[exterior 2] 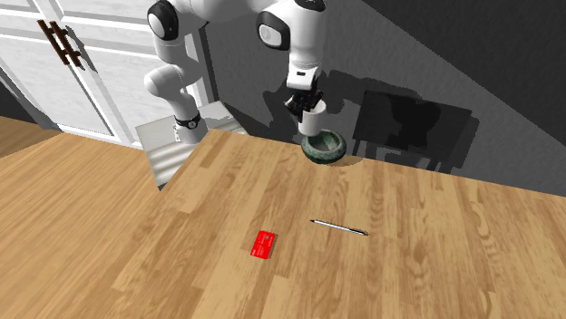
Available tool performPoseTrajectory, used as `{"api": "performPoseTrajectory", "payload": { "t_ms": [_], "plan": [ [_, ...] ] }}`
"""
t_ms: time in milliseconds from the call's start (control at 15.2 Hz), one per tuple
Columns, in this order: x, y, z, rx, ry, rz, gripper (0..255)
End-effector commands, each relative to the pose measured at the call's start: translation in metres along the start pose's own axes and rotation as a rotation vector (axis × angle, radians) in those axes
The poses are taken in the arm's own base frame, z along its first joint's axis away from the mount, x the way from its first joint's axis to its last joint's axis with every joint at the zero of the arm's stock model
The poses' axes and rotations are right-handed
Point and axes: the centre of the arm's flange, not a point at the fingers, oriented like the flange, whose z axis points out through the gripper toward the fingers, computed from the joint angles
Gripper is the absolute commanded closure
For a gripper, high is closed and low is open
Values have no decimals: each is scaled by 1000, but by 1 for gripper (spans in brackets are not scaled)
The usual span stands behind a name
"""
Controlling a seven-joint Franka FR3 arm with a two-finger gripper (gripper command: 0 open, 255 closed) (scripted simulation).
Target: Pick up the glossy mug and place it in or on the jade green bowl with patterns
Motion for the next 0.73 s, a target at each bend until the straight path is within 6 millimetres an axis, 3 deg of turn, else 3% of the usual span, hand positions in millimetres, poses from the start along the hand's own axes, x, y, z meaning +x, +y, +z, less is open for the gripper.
{"api": "performPoseTrajectory", "payload": {
  "t_ms": [0, 330, 660],
  "plan": [
    [-6, -26, -1, 0, 0, 1, 255],
    [-19, -91, -3, 0, 0, 1, 255],
    [-17, -89, 23, 0, 0, 1, 255]
  ]
}}
